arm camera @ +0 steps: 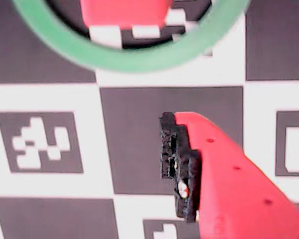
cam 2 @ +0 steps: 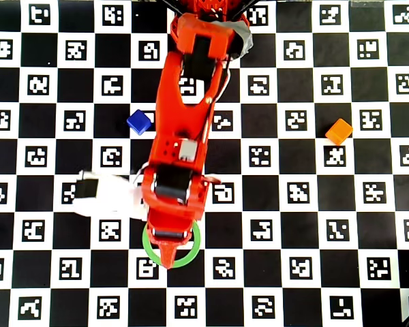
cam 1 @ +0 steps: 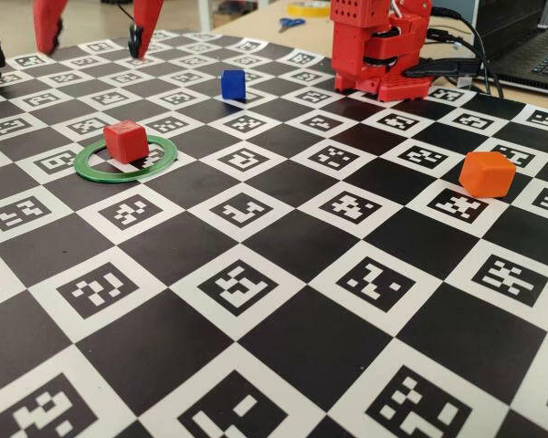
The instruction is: Grab the red cube then put it in the green circle then put the blue cube on top and finally the orange cube on top
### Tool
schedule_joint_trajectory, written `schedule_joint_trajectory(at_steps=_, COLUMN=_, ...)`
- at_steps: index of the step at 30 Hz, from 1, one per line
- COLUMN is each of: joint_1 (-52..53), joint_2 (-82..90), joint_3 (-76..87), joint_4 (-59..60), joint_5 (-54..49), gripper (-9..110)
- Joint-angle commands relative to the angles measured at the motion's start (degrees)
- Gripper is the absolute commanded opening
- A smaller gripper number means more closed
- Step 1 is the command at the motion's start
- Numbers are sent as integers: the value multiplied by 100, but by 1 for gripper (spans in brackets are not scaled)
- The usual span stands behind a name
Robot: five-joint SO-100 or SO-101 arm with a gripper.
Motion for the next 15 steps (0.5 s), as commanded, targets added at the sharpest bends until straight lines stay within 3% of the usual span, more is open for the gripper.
schedule_joint_trajectory(at_steps=1, joint_1=53, joint_2=1424, joint_3=308, joint_4=211, joint_5=176, gripper=43)
schedule_joint_trajectory(at_steps=15, joint_1=1362, joint_2=2979, joint_3=2065, joint_4=580, joint_5=712, gripper=42)
